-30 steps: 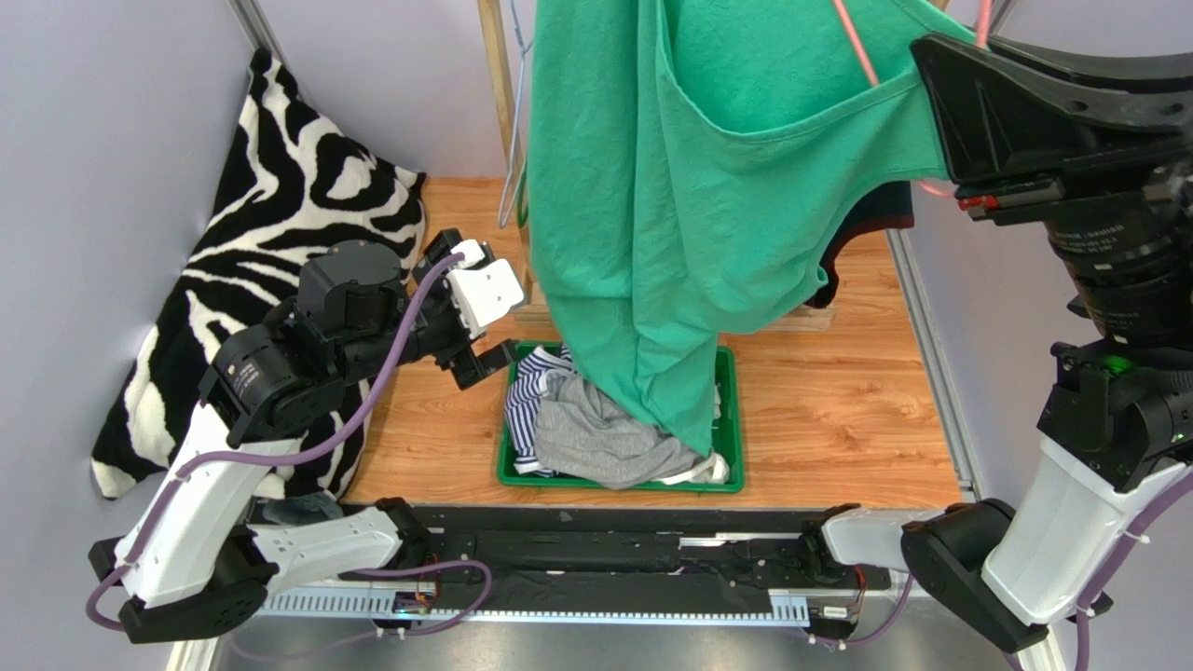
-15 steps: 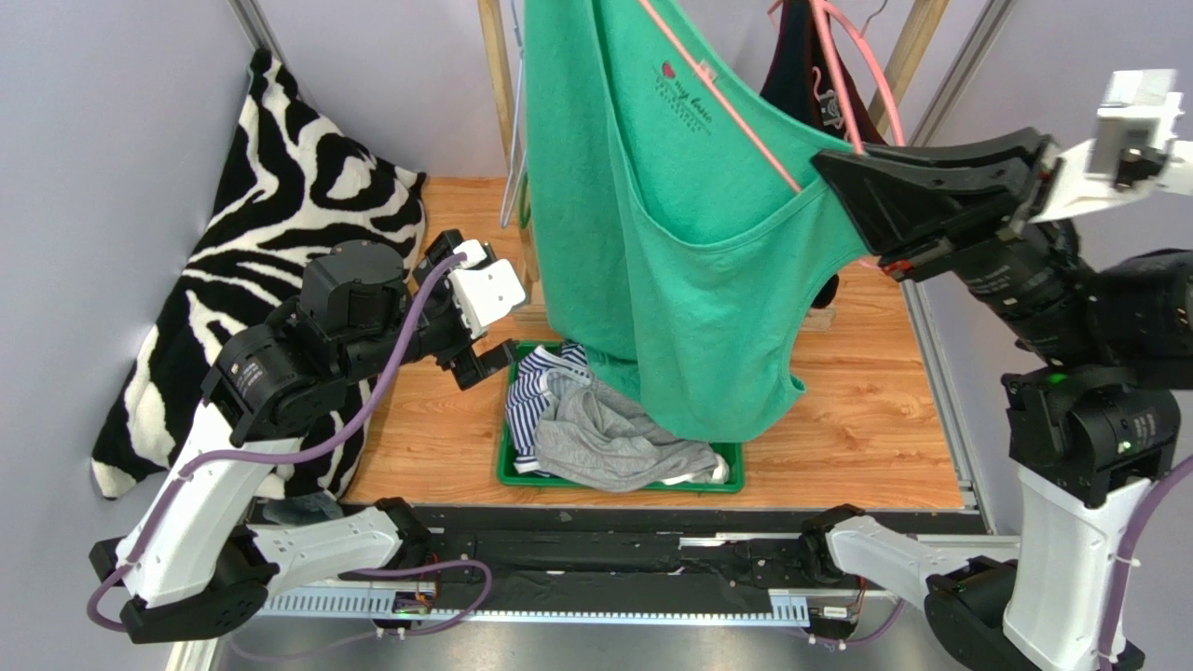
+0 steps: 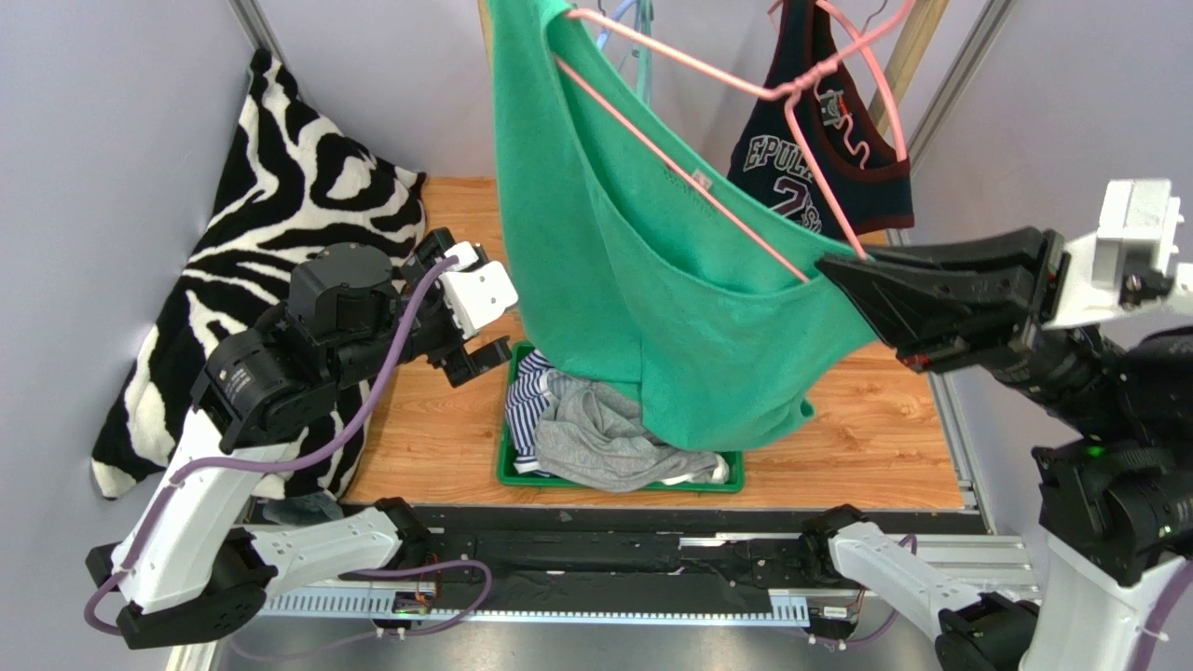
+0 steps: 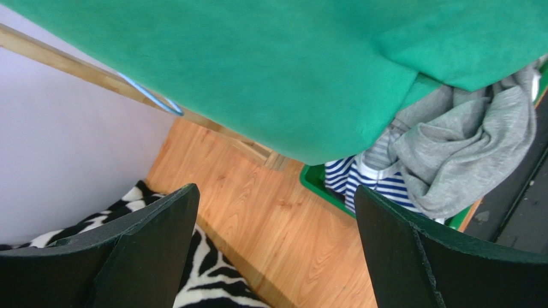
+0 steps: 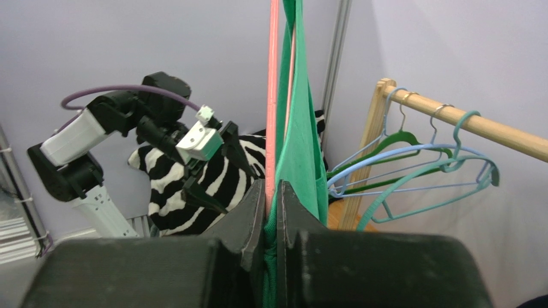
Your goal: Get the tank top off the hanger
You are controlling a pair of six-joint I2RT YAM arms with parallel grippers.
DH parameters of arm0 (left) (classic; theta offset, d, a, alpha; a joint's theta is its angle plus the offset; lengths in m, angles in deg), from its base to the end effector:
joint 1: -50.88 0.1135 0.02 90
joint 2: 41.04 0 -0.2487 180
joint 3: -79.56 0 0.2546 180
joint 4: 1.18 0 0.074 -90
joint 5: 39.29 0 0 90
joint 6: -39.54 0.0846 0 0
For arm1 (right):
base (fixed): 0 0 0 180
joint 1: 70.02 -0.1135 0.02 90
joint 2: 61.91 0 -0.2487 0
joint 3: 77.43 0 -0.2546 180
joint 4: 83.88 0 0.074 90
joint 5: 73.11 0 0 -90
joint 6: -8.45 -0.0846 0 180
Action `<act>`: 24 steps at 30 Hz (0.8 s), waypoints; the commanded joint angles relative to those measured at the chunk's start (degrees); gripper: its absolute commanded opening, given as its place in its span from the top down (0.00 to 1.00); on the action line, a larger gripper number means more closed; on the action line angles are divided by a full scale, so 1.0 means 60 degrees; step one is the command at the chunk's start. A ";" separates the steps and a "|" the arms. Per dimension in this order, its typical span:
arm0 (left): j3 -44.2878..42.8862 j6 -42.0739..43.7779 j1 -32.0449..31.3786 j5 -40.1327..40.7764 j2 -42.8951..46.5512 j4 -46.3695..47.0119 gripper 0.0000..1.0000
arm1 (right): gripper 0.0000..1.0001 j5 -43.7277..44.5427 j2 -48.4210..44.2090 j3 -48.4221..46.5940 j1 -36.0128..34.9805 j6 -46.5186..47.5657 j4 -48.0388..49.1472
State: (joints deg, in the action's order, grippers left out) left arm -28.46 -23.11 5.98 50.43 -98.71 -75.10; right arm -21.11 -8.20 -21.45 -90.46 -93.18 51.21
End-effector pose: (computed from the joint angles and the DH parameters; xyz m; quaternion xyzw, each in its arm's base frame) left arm 0.1377 -0.1378 0.4563 0.4943 0.6750 -0.0856 0.5411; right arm 0.0621 0.0787 0.6140 -0.3132 0.4826 0.3880 0.7201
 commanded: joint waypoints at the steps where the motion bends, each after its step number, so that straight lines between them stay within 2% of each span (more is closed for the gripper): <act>1: -0.0951 0.0728 0.0043 0.0368 0.0134 0.0219 0.01 | 1.00 -0.0902 -0.0353 0.0597 -0.0005 0.0444 -0.0160; 6: -0.2634 0.1299 0.0043 -0.0055 0.0104 -0.0569 0.01 | 1.00 -0.1912 -0.0471 0.1931 -0.0020 0.0724 -0.1127; 13: -0.4042 0.1359 0.0043 -0.1504 0.0412 -0.1361 0.01 | 1.00 -0.2954 -0.0368 0.3266 -0.0020 0.1397 -0.1640; 19: -0.3898 0.1593 0.0087 -0.2749 0.0061 -0.2079 0.01 | 1.00 -0.3861 -0.0383 0.3924 -0.0356 0.2215 -0.1407; 24: -0.3897 0.1725 0.0087 -0.4230 -0.0714 -0.2812 0.01 | 1.00 -0.3453 -0.0105 0.4116 -0.1320 0.3154 -0.1859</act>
State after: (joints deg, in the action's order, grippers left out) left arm -52.44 -14.28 6.20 33.87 -98.03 -87.61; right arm -40.89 -9.14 3.38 -94.55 -80.49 39.25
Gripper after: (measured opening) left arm 0.991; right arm 0.065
